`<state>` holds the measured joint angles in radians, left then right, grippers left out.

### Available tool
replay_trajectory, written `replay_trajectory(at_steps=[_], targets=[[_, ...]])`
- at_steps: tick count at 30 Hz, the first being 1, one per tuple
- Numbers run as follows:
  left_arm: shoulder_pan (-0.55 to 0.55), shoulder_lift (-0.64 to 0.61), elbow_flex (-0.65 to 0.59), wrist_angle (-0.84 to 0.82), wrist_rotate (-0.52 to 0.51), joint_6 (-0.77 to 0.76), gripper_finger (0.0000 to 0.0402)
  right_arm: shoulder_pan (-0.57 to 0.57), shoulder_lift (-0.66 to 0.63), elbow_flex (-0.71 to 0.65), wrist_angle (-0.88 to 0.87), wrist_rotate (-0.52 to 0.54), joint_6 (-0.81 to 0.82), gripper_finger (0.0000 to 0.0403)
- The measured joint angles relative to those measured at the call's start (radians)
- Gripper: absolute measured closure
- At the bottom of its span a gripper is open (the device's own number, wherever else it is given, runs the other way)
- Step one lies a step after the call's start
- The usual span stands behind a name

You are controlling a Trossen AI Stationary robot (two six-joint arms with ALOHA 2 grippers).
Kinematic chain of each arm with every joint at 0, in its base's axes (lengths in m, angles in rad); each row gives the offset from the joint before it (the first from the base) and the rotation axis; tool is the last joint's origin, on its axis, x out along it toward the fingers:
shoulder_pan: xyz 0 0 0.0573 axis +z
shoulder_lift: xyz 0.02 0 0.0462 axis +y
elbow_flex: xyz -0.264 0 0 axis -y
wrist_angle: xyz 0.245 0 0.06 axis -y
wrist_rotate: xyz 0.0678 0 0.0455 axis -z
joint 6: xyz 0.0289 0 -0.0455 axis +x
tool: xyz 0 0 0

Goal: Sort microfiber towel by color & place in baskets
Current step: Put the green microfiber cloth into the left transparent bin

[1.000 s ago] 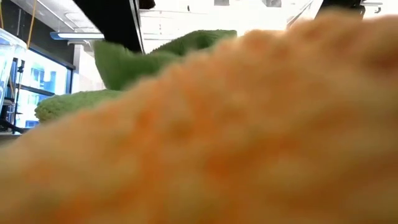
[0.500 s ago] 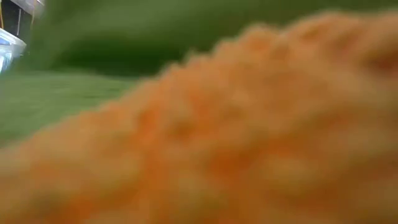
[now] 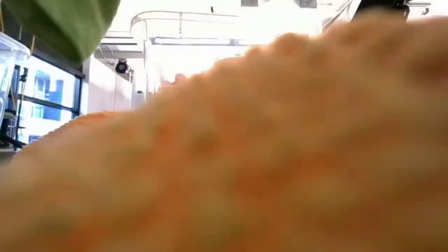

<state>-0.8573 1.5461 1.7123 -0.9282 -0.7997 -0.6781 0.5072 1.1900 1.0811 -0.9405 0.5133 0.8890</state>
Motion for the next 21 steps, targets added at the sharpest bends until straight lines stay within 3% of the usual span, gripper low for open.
replay_trajectory(at_steps=[9, 15, 21], targets=[[-0.110, -0.114, 0.000, -0.095, -0.026, -0.070, 0.0401, 0.000, 0.000, 0.000, 0.000, 0.000, 0.000, 0.0286], [-0.204, -0.166, 0.000, -0.333, -0.003, -0.371, 0.0401, 0.000, 0.000, 0.000, 0.000, 0.000, -0.008, 0.0286], [-0.275, -0.186, 0.000, -0.574, 0.163, -0.695, 0.0401, 0.000, 0.000, 0.000, 0.000, 0.032, -0.008, 0.0286]])
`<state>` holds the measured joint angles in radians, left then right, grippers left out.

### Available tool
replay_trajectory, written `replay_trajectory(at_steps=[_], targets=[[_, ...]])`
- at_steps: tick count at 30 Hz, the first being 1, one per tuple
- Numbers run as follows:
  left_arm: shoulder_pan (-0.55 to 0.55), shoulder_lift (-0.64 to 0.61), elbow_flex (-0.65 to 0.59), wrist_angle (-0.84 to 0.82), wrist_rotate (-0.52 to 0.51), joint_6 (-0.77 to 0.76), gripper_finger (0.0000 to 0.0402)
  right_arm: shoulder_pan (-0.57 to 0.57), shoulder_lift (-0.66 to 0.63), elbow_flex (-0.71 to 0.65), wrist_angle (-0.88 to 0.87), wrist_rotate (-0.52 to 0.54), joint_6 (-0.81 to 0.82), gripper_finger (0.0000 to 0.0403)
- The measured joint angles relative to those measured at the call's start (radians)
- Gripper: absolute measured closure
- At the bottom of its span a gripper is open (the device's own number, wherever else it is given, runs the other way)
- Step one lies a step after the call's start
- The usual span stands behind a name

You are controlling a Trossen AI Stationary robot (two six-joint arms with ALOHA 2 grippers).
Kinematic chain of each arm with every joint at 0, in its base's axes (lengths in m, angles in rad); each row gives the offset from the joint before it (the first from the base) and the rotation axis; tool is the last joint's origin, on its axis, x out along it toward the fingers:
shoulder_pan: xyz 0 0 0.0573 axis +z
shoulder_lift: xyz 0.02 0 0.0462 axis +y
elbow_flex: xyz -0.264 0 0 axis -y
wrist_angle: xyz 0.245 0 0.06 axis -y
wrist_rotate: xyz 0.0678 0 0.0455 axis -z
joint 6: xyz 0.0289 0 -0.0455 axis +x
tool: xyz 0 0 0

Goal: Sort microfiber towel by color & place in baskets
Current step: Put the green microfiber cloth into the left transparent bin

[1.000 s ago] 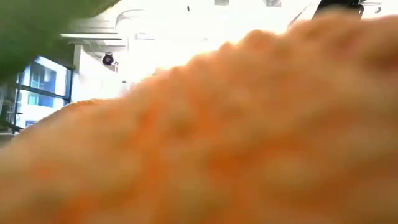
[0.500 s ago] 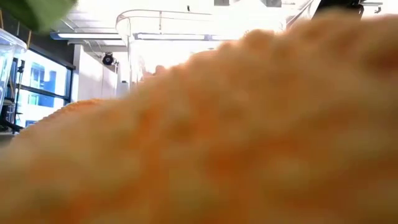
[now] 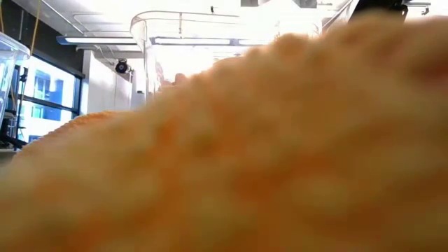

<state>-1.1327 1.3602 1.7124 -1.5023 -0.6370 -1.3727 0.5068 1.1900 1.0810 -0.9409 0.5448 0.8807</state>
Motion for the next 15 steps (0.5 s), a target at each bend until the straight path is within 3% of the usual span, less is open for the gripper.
replay_trajectory(at_steps=[3, 15], targets=[[-0.025, -0.001, -0.005, -0.072, 0.137, -0.139, 0.0401, 0.000, 0.000, 0.000, 0.000, 0.011, 0.000, 0.0286], [-0.093, -0.023, -0.069, -0.067, 0.555, -0.359, 0.0401, -0.001, 0.000, 0.000, 0.000, 0.052, -0.010, 0.0286]])
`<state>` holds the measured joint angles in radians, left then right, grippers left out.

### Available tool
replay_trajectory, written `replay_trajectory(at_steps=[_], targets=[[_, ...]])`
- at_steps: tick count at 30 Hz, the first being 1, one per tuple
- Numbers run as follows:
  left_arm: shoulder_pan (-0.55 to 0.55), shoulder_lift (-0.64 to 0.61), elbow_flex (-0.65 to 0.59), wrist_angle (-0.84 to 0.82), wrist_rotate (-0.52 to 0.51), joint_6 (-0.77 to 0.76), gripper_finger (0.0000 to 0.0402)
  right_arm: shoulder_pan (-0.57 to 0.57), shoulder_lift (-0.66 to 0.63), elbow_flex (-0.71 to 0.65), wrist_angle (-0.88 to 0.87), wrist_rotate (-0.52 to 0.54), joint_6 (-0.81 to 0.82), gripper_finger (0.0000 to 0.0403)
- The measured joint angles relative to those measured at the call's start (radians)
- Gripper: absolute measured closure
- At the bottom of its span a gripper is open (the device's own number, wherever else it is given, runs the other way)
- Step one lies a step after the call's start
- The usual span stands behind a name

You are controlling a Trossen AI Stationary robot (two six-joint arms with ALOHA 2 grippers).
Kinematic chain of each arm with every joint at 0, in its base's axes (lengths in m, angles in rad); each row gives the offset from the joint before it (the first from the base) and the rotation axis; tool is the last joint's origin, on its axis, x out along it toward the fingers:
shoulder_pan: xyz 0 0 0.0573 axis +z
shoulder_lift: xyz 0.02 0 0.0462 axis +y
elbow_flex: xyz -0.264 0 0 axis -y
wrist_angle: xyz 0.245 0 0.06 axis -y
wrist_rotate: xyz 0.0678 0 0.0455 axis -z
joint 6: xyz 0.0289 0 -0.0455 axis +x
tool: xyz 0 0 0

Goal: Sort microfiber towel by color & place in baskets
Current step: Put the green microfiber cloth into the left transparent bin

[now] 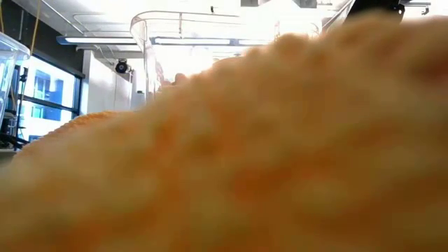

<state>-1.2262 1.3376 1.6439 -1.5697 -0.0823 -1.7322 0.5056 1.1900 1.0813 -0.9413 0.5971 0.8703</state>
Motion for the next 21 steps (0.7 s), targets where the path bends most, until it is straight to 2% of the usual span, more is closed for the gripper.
replay_trajectory(at_steps=[3, 7, 10, 15, 17, 21], targets=[[-0.019, -0.016, -0.067, -0.001, 0.049, -0.070, 0.0401, -0.006, 0.000, 0.000, 0.000, 0.005, -0.014, 0.0286], [-0.026, -0.030, -0.170, -0.002, 0.039, -0.119, 0.0401, -0.018, 0.000, 0.000, 0.000, 0.005, -0.026, 0.0286], [-0.013, -0.032, -0.224, 0.001, -0.086, -0.125, 0.0401, -0.029, 0.000, 0.000, 0.001, 0.005, -0.035, 0.0286], [0.027, -0.032, -0.243, 0.061, -0.439, -0.015, 0.0401, -0.042, 0.000, 0.000, 0.001, 0.001, -0.041, 0.0286], [0.040, -0.032, -0.243, 0.105, -0.475, 0.075, 0.0401, -0.043, 0.000, 0.000, 0.001, -0.002, -0.041, 0.0286], [0.056, -0.014, -0.243, 0.153, -0.445, 0.243, 0.0401, -0.043, 0.000, 0.000, 0.001, -0.003, -0.041, 0.0286]])
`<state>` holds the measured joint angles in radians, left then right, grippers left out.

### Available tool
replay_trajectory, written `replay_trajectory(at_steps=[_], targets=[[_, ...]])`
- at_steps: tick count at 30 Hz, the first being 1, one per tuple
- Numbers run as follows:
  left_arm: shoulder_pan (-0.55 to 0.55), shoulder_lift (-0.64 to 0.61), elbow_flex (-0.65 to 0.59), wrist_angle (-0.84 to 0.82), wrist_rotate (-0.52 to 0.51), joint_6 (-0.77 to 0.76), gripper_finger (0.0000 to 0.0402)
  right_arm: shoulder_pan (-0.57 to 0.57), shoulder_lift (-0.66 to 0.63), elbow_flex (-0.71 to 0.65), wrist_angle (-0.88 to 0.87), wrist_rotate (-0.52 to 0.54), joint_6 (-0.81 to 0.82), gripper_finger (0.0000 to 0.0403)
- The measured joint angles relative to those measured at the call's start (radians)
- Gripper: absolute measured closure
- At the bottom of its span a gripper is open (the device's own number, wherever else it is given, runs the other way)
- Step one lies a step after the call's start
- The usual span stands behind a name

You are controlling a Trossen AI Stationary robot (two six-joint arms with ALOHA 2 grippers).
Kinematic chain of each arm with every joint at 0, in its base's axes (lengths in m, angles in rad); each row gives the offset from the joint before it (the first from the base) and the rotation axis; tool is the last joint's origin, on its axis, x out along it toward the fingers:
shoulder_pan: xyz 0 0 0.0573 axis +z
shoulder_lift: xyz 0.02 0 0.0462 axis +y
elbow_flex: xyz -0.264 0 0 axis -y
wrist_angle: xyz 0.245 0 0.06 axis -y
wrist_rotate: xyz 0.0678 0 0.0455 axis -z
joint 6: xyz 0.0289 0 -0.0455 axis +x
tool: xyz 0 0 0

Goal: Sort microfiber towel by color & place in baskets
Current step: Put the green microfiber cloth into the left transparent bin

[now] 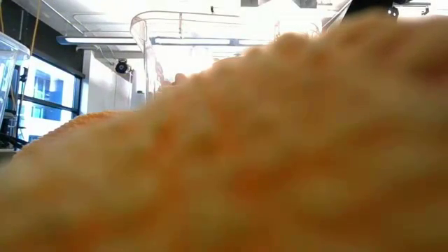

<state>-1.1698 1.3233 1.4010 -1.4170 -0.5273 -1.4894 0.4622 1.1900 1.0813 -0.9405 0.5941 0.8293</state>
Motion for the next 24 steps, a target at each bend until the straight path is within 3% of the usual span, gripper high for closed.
replay_trajectory(at_steps=[4, 10, 19, 24], targets=[[0.000, 0.048, -0.021, 0.022, 0.092, 0.137, 0.0401, 0.000, 0.000, 0.000, 0.000, 0.000, 0.000, 0.0286], [0.000, 0.120, -0.153, 0.116, 0.245, 0.163, 0.0401, 0.000, 0.000, 0.000, 0.000, 0.000, 0.004, 0.0286], [0.000, 0.230, -0.361, 0.342, 0.255, 0.156, 0.0401, -0.022, 0.000, 0.000, 0.021, 0.001, 0.008, 0.0286], [0.000, 0.277, -0.407, 0.434, 0.250, 0.156, 0.0401, -0.033, 0.000, 0.000, 0.033, 0.000, 0.008, 0.0286]])
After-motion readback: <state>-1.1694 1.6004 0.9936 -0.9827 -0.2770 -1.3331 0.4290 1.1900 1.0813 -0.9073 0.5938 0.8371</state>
